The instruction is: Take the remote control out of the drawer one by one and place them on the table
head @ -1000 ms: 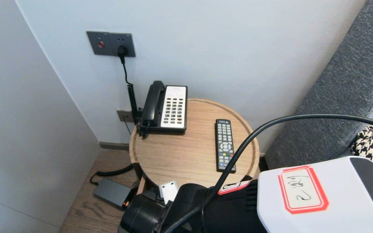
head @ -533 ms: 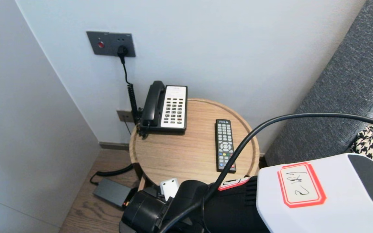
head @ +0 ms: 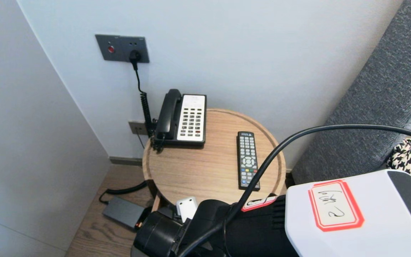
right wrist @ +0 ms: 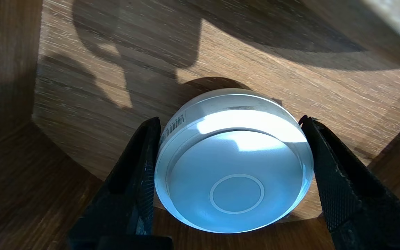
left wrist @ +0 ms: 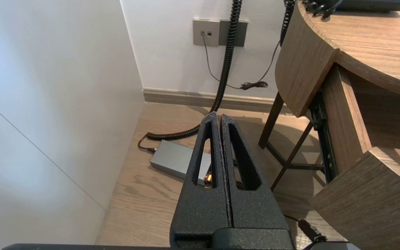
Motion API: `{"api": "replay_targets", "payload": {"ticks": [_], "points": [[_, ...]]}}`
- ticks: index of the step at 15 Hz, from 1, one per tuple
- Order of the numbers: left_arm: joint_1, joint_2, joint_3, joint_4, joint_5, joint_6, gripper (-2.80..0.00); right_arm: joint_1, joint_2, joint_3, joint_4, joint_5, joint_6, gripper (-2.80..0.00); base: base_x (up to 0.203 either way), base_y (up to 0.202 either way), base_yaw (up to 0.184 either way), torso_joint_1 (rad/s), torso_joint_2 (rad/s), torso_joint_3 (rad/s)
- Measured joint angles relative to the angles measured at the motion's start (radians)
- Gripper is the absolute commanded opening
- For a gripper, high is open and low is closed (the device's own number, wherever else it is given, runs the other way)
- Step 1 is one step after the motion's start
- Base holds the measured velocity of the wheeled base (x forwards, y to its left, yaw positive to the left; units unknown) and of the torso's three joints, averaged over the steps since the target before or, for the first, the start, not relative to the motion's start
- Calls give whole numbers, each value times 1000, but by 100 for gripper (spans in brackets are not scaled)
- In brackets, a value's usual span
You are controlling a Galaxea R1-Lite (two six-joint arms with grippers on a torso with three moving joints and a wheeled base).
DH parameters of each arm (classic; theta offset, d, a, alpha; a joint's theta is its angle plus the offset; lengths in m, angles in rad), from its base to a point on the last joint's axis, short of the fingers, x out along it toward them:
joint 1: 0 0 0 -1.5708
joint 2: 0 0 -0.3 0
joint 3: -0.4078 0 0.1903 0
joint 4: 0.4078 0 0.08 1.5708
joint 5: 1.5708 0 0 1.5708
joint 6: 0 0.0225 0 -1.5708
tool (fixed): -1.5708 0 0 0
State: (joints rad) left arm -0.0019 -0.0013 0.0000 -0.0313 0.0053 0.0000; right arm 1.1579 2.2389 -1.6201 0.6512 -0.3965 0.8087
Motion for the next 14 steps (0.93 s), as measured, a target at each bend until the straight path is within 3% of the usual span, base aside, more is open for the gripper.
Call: {"api": "replay_targets", "payload": {"ticks": [14], "points": [[0, 0, 0, 0, 0, 0, -280, -6, -121, 108, 8, 17, 8, -280, 0, 0, 0, 0, 0, 0]]}}
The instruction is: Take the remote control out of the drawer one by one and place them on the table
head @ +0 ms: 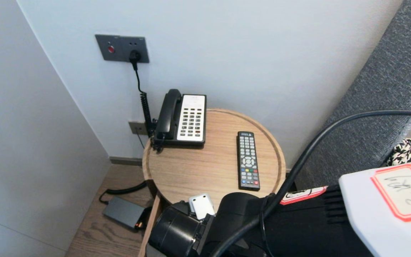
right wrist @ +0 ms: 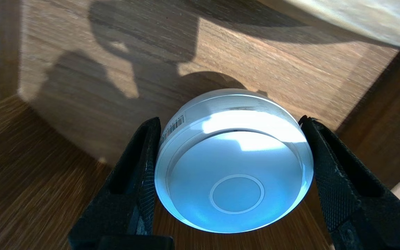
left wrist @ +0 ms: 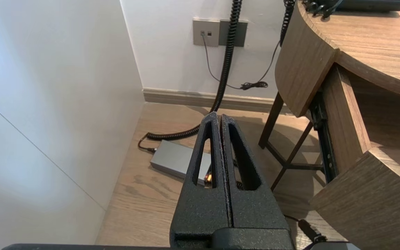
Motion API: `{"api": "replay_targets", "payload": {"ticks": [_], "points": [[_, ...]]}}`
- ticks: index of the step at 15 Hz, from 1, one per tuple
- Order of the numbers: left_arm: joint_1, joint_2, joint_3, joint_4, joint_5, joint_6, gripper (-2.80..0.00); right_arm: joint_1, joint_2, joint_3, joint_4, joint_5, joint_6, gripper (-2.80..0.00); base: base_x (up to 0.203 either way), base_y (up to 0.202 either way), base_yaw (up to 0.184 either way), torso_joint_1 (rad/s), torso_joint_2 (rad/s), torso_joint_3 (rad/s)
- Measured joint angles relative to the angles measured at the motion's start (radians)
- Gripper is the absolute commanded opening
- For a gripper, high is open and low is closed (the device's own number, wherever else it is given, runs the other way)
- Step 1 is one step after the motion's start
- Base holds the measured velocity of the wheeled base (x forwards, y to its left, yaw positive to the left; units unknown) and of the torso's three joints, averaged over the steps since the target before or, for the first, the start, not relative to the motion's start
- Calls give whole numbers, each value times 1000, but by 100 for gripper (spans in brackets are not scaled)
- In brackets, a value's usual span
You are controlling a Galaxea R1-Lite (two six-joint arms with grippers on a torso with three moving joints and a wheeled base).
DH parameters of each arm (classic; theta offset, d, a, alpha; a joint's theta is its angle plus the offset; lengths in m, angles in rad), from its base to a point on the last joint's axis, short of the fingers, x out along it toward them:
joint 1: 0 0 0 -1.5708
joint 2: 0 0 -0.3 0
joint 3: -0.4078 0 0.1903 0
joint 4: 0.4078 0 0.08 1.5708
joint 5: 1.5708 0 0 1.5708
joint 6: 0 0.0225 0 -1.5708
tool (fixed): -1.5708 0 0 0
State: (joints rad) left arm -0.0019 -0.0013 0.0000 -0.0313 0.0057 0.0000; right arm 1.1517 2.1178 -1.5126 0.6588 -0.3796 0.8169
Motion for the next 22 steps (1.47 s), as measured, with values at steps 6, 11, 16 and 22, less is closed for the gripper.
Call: {"api": "replay_targets", "payload": {"ticks": [6, 11, 16, 22], "points": [[0, 0, 0, 0, 0, 0, -280, 26, -43, 14, 3, 44, -10, -280, 0, 0, 0, 0, 0, 0], [0, 0, 0, 0, 0, 0, -280, 54, -72, 60, 1, 64, -11, -280, 0, 0, 0, 0, 0, 0], [1, 0, 0, 0, 0, 0, -280, 73, -100, 83, 1, 75, -13, -280, 0, 0, 0, 0, 0, 0], [0, 0, 0, 0, 0, 0, -280, 69, -138, 75, 4, 73, -21, -280, 0, 0, 0, 0, 0, 0]]}}
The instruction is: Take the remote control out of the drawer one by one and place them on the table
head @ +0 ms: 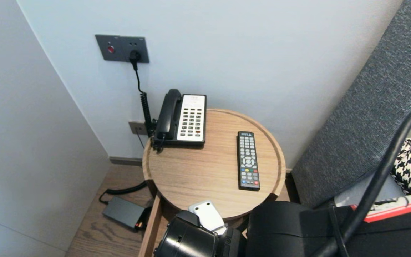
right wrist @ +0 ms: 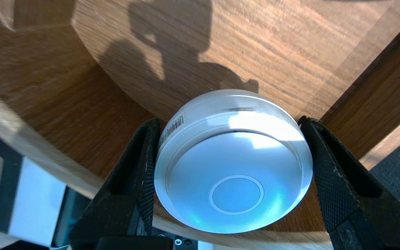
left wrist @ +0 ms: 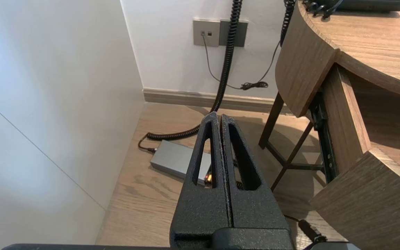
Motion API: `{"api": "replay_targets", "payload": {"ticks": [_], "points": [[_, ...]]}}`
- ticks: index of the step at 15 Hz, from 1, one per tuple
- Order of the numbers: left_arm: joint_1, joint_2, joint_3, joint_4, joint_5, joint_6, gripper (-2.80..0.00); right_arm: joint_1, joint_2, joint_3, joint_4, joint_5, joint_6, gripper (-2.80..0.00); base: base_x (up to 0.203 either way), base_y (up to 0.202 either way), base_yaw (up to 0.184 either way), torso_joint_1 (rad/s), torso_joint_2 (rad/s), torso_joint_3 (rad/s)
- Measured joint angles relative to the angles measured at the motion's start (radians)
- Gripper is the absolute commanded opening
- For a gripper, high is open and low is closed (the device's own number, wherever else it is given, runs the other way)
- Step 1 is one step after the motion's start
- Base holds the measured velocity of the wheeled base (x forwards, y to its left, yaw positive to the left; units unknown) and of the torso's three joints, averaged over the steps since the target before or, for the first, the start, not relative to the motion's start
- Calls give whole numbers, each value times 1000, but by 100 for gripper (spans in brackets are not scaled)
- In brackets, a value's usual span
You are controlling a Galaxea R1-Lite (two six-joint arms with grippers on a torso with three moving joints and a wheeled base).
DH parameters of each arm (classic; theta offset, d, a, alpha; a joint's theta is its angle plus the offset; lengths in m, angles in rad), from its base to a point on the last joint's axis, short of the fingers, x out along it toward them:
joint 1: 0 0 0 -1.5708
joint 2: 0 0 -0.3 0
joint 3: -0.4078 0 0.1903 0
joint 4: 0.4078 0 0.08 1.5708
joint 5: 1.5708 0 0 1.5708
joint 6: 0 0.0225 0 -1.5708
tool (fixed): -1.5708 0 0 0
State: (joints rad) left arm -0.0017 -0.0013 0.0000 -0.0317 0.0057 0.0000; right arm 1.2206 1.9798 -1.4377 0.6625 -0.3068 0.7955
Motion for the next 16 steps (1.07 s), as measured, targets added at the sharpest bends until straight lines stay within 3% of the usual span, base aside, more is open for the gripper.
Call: {"api": "replay_targets", "payload": {"ticks": [8, 16], "points": [[0, 0, 0, 0, 0, 0, -280, -14, -45, -44, 23, -7, -15, -280, 0, 0, 0, 0, 0, 0], [0, 0, 0, 0, -1, 0, -280, -83, -55, -248, 136, -11, -60, -280, 0, 0, 0, 0, 0, 0]]}}
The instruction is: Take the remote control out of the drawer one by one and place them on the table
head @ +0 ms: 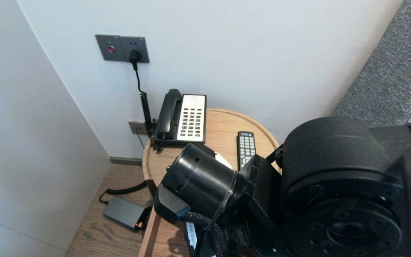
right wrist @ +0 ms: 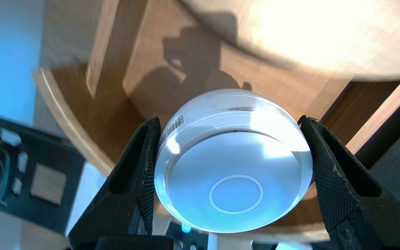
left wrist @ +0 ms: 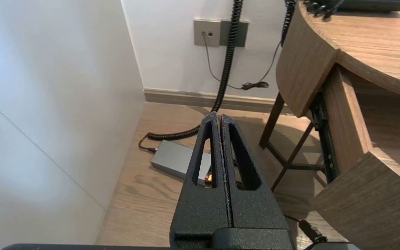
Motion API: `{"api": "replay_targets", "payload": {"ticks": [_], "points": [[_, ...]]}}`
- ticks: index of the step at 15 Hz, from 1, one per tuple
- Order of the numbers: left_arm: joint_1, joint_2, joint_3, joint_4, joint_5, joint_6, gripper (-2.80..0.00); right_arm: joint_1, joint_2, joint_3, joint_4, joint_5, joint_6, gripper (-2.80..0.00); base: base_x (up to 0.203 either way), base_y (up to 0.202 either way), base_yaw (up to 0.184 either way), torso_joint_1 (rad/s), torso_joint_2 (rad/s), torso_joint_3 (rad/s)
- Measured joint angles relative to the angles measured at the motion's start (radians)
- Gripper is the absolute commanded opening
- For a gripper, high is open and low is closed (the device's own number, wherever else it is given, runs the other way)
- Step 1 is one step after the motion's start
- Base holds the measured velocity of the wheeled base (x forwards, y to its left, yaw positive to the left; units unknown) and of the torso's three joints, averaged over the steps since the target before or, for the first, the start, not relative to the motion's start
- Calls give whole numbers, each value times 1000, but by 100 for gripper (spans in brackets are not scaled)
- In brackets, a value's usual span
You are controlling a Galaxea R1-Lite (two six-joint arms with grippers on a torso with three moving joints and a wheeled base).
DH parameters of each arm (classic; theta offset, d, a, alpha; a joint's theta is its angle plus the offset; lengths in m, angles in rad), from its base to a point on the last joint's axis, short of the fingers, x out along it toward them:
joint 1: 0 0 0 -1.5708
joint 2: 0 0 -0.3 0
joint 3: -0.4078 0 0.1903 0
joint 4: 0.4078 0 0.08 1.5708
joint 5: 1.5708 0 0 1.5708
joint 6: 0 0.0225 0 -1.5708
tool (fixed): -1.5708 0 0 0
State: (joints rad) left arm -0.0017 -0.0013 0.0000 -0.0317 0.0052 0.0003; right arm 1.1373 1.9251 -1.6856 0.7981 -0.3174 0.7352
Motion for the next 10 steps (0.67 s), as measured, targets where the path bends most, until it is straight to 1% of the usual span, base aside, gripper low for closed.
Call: {"api": "replay_targets", "payload": {"ticks": [7, 8, 10], "points": [[0, 0, 0, 0, 0, 0, -280, -96, 39, -97, 0, -1, -38, -280, 0, 0, 0, 0, 0, 0], [0, 0, 0, 0, 1, 0, -280, -108, 43, -103, 0, -7, -42, -280, 0, 0, 0, 0, 0, 0], [0, 0, 0, 0, 1, 0, -280, -128, 52, -128, 0, -52, -60, -280, 0, 0, 0, 0, 0, 0]]}}
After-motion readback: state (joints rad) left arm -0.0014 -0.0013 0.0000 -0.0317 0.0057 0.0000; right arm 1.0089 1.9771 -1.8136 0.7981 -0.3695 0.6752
